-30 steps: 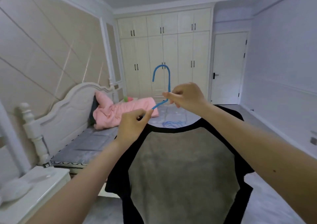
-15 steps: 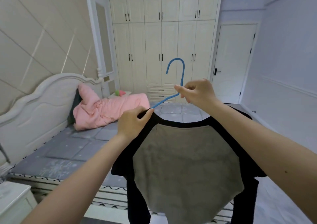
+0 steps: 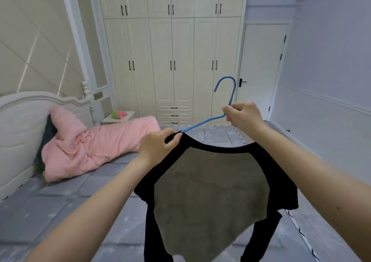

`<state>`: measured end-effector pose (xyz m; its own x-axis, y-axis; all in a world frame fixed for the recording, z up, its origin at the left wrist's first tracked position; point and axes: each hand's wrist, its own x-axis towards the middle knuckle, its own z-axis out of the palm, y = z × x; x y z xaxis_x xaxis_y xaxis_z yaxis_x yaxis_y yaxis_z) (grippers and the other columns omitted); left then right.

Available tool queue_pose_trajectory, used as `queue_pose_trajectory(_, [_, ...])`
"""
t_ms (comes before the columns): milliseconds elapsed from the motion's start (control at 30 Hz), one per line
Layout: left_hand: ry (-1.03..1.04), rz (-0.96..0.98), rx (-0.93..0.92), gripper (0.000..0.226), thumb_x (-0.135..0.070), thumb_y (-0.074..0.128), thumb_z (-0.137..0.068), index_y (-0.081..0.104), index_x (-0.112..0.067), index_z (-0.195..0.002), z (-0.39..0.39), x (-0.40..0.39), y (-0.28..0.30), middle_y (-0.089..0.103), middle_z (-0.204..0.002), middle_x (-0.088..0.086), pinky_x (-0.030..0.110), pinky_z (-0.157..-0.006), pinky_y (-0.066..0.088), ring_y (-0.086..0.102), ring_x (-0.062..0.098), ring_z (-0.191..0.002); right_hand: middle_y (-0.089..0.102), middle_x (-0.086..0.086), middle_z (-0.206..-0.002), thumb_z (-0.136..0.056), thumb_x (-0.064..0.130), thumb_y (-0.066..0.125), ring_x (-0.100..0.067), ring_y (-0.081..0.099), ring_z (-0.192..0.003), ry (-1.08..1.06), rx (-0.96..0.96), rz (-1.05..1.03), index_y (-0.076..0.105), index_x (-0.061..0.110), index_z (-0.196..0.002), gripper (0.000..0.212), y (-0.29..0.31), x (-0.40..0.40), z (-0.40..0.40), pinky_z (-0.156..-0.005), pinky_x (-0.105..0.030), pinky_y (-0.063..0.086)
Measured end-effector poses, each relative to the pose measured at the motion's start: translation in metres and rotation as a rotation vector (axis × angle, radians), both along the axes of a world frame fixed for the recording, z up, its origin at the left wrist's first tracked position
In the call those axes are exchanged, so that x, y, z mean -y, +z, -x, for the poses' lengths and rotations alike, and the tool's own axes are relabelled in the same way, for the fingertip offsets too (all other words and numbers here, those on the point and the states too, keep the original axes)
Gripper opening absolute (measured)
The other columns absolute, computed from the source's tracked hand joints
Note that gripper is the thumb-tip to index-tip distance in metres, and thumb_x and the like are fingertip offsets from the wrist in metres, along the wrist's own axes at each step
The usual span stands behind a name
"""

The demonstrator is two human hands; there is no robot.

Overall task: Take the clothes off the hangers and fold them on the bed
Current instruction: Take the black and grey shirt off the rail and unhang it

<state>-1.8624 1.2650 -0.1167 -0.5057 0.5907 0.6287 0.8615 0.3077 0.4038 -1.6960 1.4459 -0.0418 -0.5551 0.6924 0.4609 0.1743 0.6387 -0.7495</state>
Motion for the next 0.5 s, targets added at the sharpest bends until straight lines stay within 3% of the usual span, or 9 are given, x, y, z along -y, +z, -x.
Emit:
queue_pose_trajectory(100, [-0.033, 0.025, -0.036, 0.027, -0.04, 0.056, -0.092, 0.066, -0.017, -0.083, 0.04, -0.036, -0.002, 0.065, -0.068, 0.004, 0.033, -0.056, 0.045, 0.058, 0.024, -0.063, 0.06, -0.008, -0.057, -0.081, 0.029, 0.058, -0.021, 0.051, -0.056, -0.039, 0.008, 0.056, 0.061, 0.017, -0.05, 0.033, -0.006, -0.038, 0.031, -0.07, -0.045, 0.052])
queue_pose_trajectory(267, [-0.074, 0.014, -0.06, 0.052, -0.06, 0.035, -0.082, 0.066, -0.018, -0.081, 0.092, -0.081, -0.007, 0.062, -0.063, 0.002, 0.029, -0.05, 0.038, 0.055, 0.023, -0.057, 0.057, -0.008, -0.058, -0.083, 0.027, 0.055, -0.022, 0.049, -0.058, -0.057, 0.005, 0.095, 0.058, 0.017, -0.05, 0.034, -0.011, -0.093, 0.077, -0.074, -0.045, 0.05])
queue_pose_trajectory(500, [0.012, 0.0, -0.164, 0.056, -0.058, 0.031, -0.083, 0.071, -0.02, -0.091, 0.136, -0.123, -0.01, 0.067, -0.07, 0.001, 0.033, -0.053, 0.048, 0.06, 0.028, -0.062, 0.044, -0.001, -0.057, -0.093, 0.025, 0.043, -0.019, 0.038, -0.057, -0.009, 0.033, 0.12, 0.046, 0.015, -0.057, 0.037, -0.029, -0.157, 0.135, -0.064, -0.034, 0.031])
